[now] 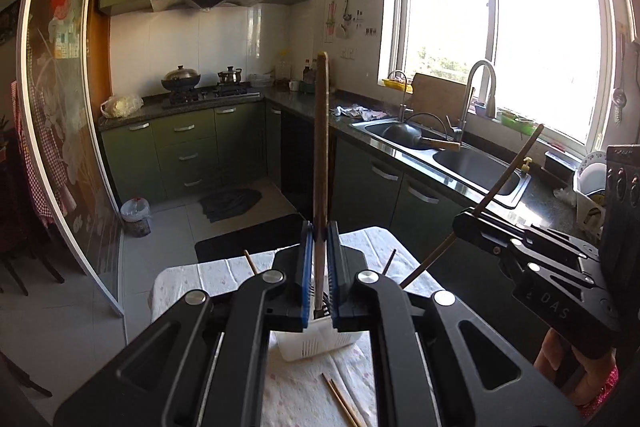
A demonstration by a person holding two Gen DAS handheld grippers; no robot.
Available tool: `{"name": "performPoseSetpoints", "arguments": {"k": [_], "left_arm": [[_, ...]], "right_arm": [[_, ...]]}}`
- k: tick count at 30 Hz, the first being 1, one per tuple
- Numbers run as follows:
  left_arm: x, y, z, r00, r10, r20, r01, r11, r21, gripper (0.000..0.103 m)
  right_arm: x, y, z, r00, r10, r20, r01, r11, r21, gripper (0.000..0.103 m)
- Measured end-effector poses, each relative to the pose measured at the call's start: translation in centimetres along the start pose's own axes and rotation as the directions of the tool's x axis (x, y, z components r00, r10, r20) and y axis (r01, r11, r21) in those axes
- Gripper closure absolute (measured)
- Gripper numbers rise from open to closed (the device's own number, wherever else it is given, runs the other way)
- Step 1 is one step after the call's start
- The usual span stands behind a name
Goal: Organize utensils
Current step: 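Lift both chopsticks and drop them into the white caddy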
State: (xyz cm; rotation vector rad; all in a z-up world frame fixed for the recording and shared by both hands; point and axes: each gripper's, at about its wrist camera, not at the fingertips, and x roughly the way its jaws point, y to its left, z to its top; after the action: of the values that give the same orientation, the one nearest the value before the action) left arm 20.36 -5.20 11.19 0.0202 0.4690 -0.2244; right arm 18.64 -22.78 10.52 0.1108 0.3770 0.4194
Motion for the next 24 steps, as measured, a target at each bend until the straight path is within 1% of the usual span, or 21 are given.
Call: {"name": "performPoseSetpoints", "arguments": {"k": [3, 4, 9, 13, 16, 19, 21, 23, 24], "left_arm": [[2.6, 0.0, -0.2, 0.999, 0.025, -0.021, -0.025, 1.0, -0.007, 0.096], [3.5, 0.2, -0.6, 0.999, 0.029, -0.035, -0.029, 1.0, -0.012, 0.096], [7.9, 1.1, -3.1, 0.989, 0.048, -0.137, -0.052, 0.998, -0.023, 0.096], [9.3, 1.6, -4.6, 0.981, 0.052, -0.189, -0.055, 0.998, -0.014, 0.096], [9.6, 1.4, -5.3, 0.974, 0.061, -0.22, -0.063, 0.998, -0.003, 0.096], [9.7, 1.2, -6.0, 0.967, 0.056, -0.247, -0.058, 0.998, -0.002, 0.096], [9.4, 1.2, -6.4, 0.966, 0.051, -0.255, -0.052, 0.999, 0.002, 0.096], [9.1, 1.3, -6.7, 0.964, 0.048, -0.262, -0.05, 0.999, -0.002, 0.093], [8.9, 1.4, -6.9, 0.963, 0.041, -0.266, -0.046, 0.999, -0.011, 0.089]], "right_arm": [[2.6, -0.4, 0.7, 0.999, -0.044, -0.003, 0.044, 0.999, -0.005, 0.096], [3.7, -0.6, 0.7, 0.998, -0.058, -0.016, 0.058, 0.998, -0.012, 0.096], [9.2, -2.3, -2.0, 0.986, -0.091, -0.14, 0.091, 0.996, -0.007, 0.096], [12.4, -3.4, -4.7, 0.971, -0.091, -0.219, 0.092, 0.996, -0.007, 0.096], [13.8, -3.3, -5.6, 0.961, -0.089, -0.261, 0.086, 0.996, -0.026, 0.096], [14.0, -3.0, -5.9, 0.958, -0.09, -0.271, 0.08, 0.996, -0.047, 0.094], [13.1, -2.9, -5.8, 0.963, -0.083, -0.255, 0.074, 0.996, -0.046, 0.079], [11.5, -2.6, -5.7, 0.971, -0.084, -0.222, 0.075, 0.996, -0.049, 0.074], [10.4, -2.5, -5.7, 0.976, -0.08, -0.205, 0.072, 0.996, -0.048, 0.074]]}}
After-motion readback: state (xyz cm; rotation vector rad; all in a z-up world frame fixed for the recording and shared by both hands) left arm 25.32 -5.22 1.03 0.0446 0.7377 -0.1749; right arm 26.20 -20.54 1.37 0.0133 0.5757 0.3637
